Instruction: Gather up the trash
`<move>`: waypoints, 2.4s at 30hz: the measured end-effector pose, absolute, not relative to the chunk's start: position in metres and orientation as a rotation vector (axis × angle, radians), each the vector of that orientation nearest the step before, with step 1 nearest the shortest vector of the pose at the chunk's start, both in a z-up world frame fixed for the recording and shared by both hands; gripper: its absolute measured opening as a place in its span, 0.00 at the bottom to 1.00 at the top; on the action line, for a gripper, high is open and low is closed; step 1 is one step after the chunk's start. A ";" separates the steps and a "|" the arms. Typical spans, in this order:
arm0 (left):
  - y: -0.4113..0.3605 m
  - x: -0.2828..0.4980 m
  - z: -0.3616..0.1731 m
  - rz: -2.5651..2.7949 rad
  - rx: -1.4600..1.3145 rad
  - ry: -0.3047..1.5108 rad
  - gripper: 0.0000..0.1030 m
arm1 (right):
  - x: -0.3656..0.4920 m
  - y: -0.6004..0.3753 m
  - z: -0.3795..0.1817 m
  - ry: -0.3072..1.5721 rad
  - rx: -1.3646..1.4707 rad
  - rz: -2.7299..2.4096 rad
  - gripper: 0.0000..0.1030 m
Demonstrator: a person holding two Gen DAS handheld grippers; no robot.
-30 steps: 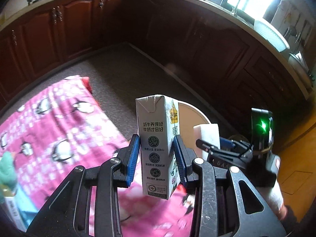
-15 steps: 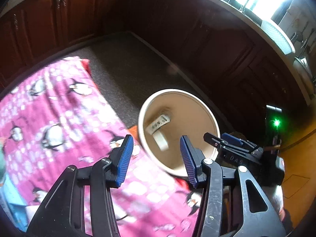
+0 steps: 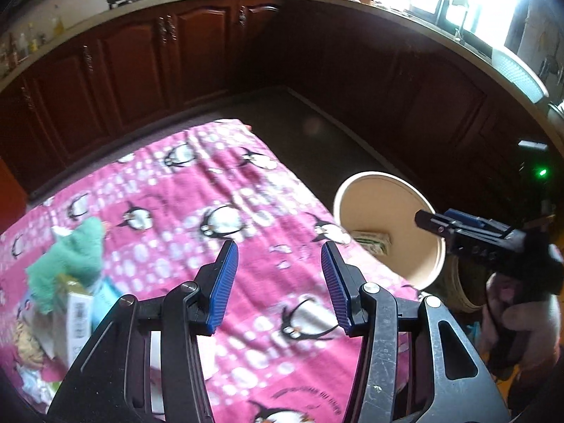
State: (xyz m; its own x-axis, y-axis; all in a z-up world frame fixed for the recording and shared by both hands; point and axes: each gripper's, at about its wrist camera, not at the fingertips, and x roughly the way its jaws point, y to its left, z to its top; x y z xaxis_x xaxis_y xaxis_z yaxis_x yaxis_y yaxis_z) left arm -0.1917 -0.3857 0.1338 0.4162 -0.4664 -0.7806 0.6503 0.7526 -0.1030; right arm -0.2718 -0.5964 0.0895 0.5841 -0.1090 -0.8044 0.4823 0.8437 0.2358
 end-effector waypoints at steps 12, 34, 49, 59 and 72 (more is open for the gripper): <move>-0.333 -0.190 0.142 -0.610 0.191 0.869 0.46 | -0.241 -0.513 0.122 0.872 0.354 -0.195 0.73; -0.199 -0.179 0.140 -0.421 0.058 0.883 0.46 | -0.202 -0.445 0.130 0.892 0.308 -0.060 0.73; -0.078 -0.172 0.126 -0.255 -0.073 0.957 0.47 | -0.187 -0.391 0.113 0.959 0.233 0.058 0.73; -0.074 -0.165 0.117 -0.354 -0.085 0.995 0.63 | -0.170 -0.347 0.085 1.038 0.177 0.184 0.73; -0.170 -0.127 0.086 -0.567 0.073 1.076 0.63 | -0.160 -0.341 0.050 1.126 0.061 0.261 0.73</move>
State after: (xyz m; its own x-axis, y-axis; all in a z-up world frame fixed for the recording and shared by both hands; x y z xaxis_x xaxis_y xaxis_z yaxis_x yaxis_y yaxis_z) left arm -0.1267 -0.1701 0.0863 0.3469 -0.4025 -0.8472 0.4714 0.8557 -0.2135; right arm -0.1599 -0.3415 0.0499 0.4037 0.2372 -0.8836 -0.1757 0.9679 0.1796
